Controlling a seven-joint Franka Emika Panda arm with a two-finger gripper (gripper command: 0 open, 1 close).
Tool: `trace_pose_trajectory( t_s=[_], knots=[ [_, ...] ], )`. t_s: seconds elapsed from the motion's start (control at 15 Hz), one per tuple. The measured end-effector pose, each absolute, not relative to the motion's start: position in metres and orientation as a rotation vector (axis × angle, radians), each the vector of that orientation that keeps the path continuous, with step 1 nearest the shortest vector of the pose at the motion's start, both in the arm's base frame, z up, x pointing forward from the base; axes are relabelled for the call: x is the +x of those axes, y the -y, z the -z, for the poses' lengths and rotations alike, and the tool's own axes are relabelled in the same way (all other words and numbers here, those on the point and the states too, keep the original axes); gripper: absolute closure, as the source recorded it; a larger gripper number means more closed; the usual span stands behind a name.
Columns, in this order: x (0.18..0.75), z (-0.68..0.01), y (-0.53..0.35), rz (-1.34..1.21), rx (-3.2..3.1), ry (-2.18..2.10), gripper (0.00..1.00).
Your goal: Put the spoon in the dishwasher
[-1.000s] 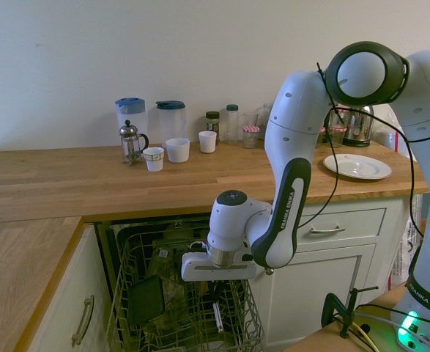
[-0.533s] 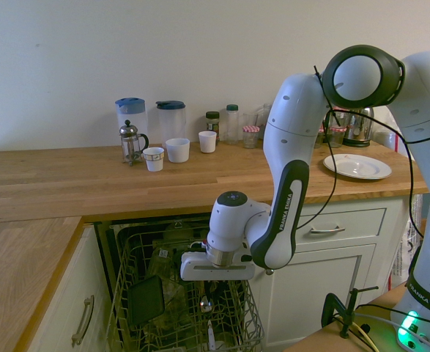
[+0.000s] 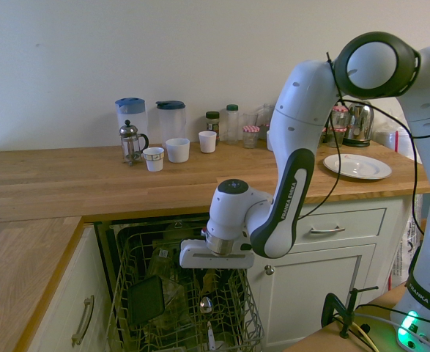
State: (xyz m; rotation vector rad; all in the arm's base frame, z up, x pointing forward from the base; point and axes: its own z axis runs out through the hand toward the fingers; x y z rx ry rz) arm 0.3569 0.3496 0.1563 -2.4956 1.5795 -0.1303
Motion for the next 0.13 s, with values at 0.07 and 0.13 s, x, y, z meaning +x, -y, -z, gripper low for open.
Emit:
trace_pose_trajectory(
  t_s=[0.07,0.13],
  knots=[
    [0.354,-0.170,-0.351,0.147,-2.505,-1.579,0.00],
    [0.351,-0.182,-0.353,0.156,-2.511,-1.575,0.00]
  ],
)
